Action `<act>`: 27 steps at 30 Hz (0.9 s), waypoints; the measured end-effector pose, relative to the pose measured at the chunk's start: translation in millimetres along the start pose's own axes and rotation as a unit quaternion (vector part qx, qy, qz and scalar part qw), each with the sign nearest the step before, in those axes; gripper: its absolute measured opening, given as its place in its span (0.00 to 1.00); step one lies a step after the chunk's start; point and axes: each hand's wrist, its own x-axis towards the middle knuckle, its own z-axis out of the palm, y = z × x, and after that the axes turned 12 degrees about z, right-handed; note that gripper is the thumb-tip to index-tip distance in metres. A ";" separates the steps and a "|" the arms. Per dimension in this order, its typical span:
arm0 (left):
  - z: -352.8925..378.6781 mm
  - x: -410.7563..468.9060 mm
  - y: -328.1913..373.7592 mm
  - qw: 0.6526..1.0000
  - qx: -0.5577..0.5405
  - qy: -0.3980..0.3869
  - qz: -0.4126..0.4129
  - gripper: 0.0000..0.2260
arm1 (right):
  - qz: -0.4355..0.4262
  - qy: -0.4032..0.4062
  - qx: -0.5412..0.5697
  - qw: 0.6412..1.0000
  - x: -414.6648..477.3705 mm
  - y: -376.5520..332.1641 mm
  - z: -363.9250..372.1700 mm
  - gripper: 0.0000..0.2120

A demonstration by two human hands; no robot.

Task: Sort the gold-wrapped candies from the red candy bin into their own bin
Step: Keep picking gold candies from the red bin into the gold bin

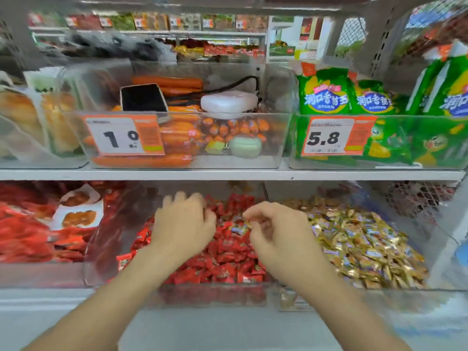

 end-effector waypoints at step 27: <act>56.0 70.5 -84.1 0.848 -0.479 -0.137 -0.182 0.30 | 0.312 -0.346 0.229 0.855 93.1 -34.8 111.9 0.12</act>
